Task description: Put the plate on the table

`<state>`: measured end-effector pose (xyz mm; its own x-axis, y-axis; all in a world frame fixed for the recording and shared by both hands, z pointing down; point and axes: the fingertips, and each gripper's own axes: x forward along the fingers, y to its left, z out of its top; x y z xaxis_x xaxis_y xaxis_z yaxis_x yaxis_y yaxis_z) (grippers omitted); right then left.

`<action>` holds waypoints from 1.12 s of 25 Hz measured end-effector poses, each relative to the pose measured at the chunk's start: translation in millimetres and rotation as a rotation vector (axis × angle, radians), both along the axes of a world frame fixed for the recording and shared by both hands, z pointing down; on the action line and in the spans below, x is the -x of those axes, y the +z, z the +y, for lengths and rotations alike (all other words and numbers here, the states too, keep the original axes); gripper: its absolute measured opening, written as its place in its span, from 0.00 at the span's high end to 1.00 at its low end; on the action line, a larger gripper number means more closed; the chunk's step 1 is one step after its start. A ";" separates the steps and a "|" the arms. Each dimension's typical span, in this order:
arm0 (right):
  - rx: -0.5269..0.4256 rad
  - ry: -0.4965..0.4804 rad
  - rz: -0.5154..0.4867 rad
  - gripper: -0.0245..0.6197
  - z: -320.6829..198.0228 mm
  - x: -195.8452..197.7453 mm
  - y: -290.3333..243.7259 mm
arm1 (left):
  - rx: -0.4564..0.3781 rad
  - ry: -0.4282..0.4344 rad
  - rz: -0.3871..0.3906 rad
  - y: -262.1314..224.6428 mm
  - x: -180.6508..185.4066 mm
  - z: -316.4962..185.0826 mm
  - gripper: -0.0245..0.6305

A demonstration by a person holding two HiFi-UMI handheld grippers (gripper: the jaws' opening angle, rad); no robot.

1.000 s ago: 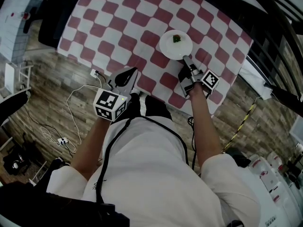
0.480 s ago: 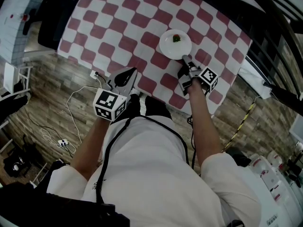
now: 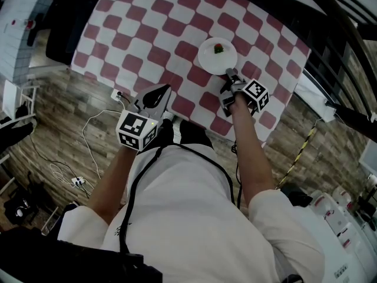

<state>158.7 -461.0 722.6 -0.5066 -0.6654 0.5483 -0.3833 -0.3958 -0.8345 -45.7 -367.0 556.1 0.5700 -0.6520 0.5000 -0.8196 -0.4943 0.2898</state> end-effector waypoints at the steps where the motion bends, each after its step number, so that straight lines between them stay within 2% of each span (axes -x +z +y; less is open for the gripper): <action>1: 0.003 0.004 0.008 0.91 0.4 -0.1 0.2 | -0.001 0.002 0.000 -0.6 0.5 0.5 0.95; 5: -0.003 0.016 0.027 0.90 -2.4 0.9 -1.0 | -0.009 0.011 0.001 -2.6 1.8 -1.3 0.95; 10: -0.020 0.010 0.044 0.79 -4.4 3.7 -8.5 | -0.023 0.021 0.002 -8.8 2.9 -0.9 0.95; 14: -0.015 0.012 0.069 0.75 -2.7 -0.6 -12.0 | -0.034 0.029 0.003 -15.1 4.0 -3.0 0.95; 18: -0.031 0.021 0.065 0.76 1.1 -4.1 -20.0 | -0.052 0.043 0.005 -22.1 3.8 -5.1 0.95; 28: -0.135 0.005 0.053 0.89 20.4 -6.5 -57.8 | -0.104 0.096 0.020 -43.1 -11.1 -9.8 0.95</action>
